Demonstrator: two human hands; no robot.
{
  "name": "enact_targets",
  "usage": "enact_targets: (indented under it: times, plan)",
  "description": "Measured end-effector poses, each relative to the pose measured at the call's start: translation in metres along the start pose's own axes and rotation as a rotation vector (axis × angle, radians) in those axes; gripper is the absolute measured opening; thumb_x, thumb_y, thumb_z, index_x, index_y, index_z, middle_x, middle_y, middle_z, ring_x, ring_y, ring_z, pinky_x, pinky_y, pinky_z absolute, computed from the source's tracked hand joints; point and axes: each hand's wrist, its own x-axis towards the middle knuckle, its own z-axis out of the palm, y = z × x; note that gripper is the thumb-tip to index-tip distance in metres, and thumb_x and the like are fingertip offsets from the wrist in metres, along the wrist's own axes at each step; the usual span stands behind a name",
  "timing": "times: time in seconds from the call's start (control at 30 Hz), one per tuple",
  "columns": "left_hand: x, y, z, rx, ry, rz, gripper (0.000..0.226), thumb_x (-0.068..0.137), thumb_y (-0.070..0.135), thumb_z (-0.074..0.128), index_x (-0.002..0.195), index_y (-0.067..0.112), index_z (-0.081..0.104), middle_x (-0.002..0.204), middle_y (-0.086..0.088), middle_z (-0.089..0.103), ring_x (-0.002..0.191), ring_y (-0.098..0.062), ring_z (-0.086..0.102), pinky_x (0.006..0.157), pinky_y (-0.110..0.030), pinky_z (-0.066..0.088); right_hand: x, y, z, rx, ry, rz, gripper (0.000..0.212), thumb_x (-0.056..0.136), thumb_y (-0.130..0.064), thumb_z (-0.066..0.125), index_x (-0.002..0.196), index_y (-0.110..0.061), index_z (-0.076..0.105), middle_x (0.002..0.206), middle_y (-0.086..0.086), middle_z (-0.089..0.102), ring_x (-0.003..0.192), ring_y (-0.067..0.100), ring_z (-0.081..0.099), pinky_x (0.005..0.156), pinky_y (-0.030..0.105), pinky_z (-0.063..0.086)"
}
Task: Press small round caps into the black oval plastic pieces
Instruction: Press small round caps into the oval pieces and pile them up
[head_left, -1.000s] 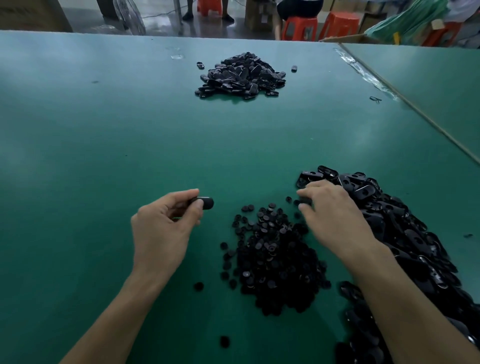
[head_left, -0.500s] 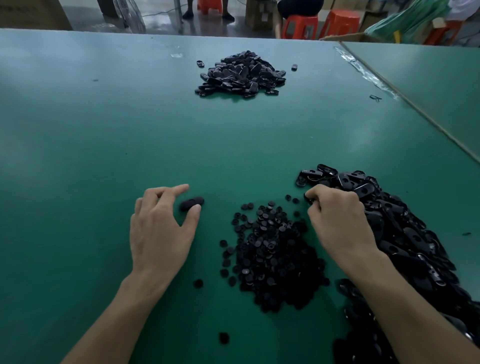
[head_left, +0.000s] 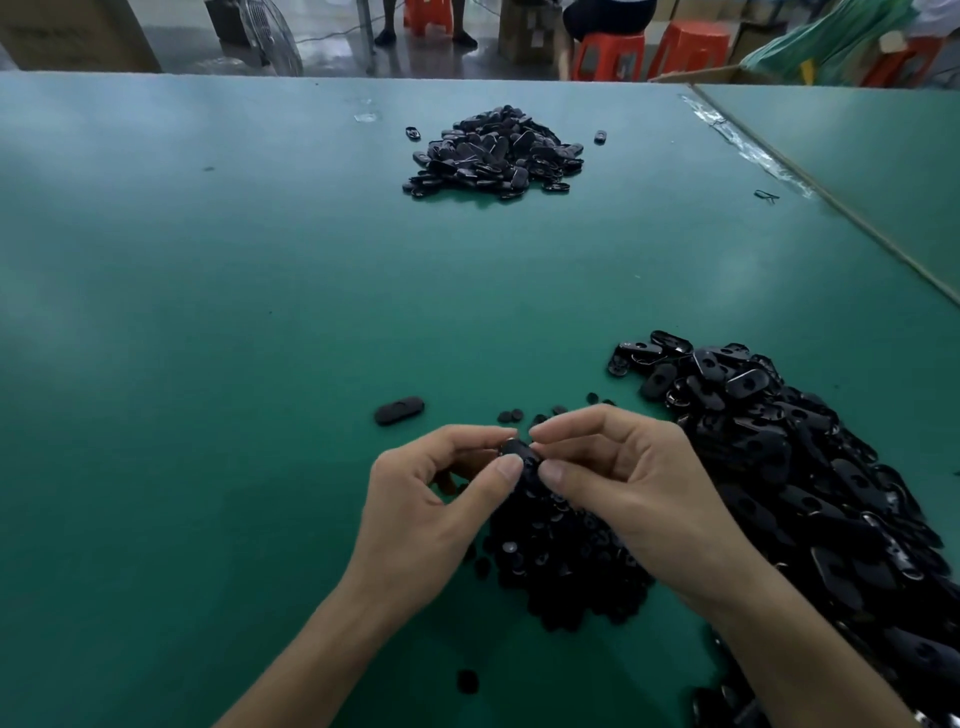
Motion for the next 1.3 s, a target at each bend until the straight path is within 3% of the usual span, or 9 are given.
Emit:
enact_targets:
  times: [0.13, 0.27, 0.43, 0.57, 0.67, 0.8, 0.9, 1.1, 1.3]
  plan:
    - [0.001, -0.001, -0.001, -0.078, 0.024, -0.015, 0.017, 0.076, 0.032, 0.074, 0.091, 0.027, 0.076, 0.081, 0.003, 0.076, 0.073, -0.011, 0.071, 0.07, -0.022, 0.056, -0.003, 0.001, 0.005, -0.115, 0.056, -0.033, 0.02, 0.084, 0.002, 0.075, 0.096, -0.014, 0.074, 0.091, -0.001, 0.078, 0.088, 0.012, 0.074, 0.08, 0.018, 0.055]
    - [0.002, -0.003, -0.001, -0.142, 0.043, -0.042, 0.012, 0.078, 0.015, 0.073, 0.087, 0.023, 0.075, 0.077, 0.002, 0.075, 0.069, -0.005, 0.068, 0.065, -0.015, 0.052, -0.003, 0.003, 0.005, -0.314, 0.059, -0.032, 0.008, 0.087, -0.016, 0.076, 0.088, -0.024, 0.076, 0.081, -0.009, 0.076, 0.075, 0.007, 0.072, 0.072, 0.017, 0.054]
    - [0.002, -0.004, -0.002, -0.153, 0.047, -0.06, 0.005, 0.08, 0.018, 0.07, 0.079, 0.023, 0.072, 0.069, 0.005, 0.071, 0.062, -0.004, 0.065, 0.062, -0.015, 0.051, -0.002, 0.008, 0.003, -0.283, 0.077, -0.018, 0.015, 0.09, -0.012, 0.072, 0.09, -0.026, 0.077, 0.079, -0.004, 0.076, 0.073, 0.011, 0.071, 0.073, 0.025, 0.057]
    - [0.002, -0.007, -0.004, -0.158, 0.033, -0.076, 0.006, 0.082, 0.021, 0.07, 0.085, 0.025, 0.074, 0.069, -0.005, 0.071, 0.062, -0.008, 0.063, 0.061, -0.018, 0.052, 0.0, 0.01, 0.005, -0.308, 0.092, -0.026, 0.021, 0.091, -0.015, 0.071, 0.094, -0.035, 0.076, 0.077, -0.003, 0.075, 0.073, 0.012, 0.07, 0.075, 0.03, 0.059]
    - [0.003, -0.009, -0.005, -0.148, 0.024, -0.078, 0.009, 0.082, 0.021, 0.075, 0.088, 0.025, 0.078, 0.076, -0.005, 0.075, 0.068, -0.009, 0.068, 0.066, -0.018, 0.053, 0.0, 0.009, 0.006, -0.333, 0.097, -0.028, 0.016, 0.091, -0.016, 0.072, 0.092, -0.031, 0.078, 0.078, -0.004, 0.076, 0.074, 0.011, 0.072, 0.078, 0.033, 0.059]
    - [0.005, -0.013, -0.005, -0.163, 0.08, -0.065, 0.002, 0.085, 0.02, 0.075, 0.086, 0.023, 0.075, 0.079, 0.001, 0.075, 0.07, -0.007, 0.067, 0.065, -0.016, 0.053, 0.004, 0.006, -0.002, -0.43, 0.194, -0.071, 0.017, 0.088, -0.015, 0.074, 0.096, -0.03, 0.076, 0.083, -0.016, 0.075, 0.078, 0.001, 0.071, 0.078, 0.019, 0.056]
    - [0.007, -0.014, -0.006, -0.225, 0.123, -0.076, 0.007, 0.087, 0.022, 0.068, 0.083, 0.026, 0.072, 0.074, -0.001, 0.072, 0.068, -0.013, 0.068, 0.06, -0.02, 0.053, 0.003, 0.005, -0.012, -0.663, 0.183, -0.069, 0.016, 0.087, -0.015, 0.076, 0.098, -0.027, 0.077, 0.08, -0.016, 0.071, 0.08, -0.008, 0.065, 0.073, 0.006, 0.048]
    - [0.008, -0.017, -0.007, -0.254, 0.136, -0.1, 0.008, 0.09, 0.022, 0.067, 0.091, 0.026, 0.073, 0.083, -0.005, 0.074, 0.073, -0.016, 0.07, 0.064, -0.022, 0.056, 0.0, 0.008, -0.011, -1.014, 0.006, 0.001, 0.009, 0.088, -0.039, 0.073, 0.095, -0.034, 0.071, 0.087, -0.019, 0.059, 0.085, -0.005, 0.056, 0.082, 0.023, 0.051]
    - [0.007, -0.018, -0.009, -0.227, 0.133, -0.113, 0.013, 0.086, 0.021, 0.069, 0.095, 0.025, 0.077, 0.083, -0.005, 0.075, 0.073, -0.018, 0.072, 0.068, -0.023, 0.057, 0.002, 0.01, -0.01, -1.014, 0.014, 0.019, 0.004, 0.088, -0.035, 0.074, 0.086, -0.034, 0.071, 0.087, -0.018, 0.056, 0.084, -0.002, 0.055, 0.081, 0.025, 0.051]
